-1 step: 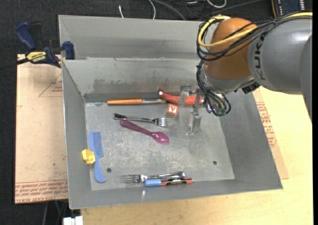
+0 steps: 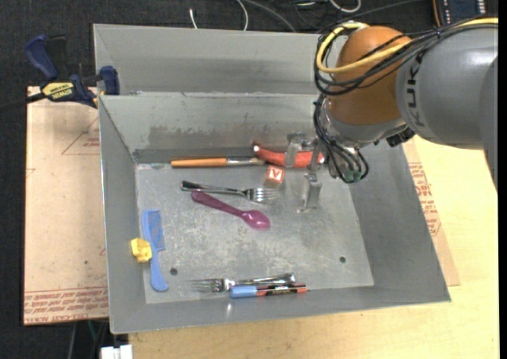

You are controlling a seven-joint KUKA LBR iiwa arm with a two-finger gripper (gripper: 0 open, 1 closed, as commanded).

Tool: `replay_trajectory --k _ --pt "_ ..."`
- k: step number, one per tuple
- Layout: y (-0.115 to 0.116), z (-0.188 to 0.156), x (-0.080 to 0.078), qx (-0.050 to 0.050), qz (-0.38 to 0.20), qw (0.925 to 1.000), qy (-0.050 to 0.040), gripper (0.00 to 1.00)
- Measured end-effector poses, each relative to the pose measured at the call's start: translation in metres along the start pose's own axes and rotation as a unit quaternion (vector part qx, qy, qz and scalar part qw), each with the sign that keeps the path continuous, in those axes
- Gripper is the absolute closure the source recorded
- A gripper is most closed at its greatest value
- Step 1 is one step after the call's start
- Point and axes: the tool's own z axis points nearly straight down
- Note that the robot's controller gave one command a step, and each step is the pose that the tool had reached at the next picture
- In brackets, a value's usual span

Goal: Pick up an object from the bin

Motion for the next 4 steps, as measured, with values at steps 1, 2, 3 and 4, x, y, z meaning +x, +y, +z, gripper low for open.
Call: replay_trajectory --k 1,2,3,4 --pt "0.092 0.073 0.002 -0.001 -0.073 0.9973 0.0001 0.0" --pt "0.106 0.011 -0.009 0.002 -0.088 0.9961 -0.0056 0.0" --pt "0.115 0.044 0.008 -0.001 -0.013 0.9999 0.0032 0.0" --pt "0.107 0.073 0.007 0.001 -0.054 0.9985 -0.0065 0.0"
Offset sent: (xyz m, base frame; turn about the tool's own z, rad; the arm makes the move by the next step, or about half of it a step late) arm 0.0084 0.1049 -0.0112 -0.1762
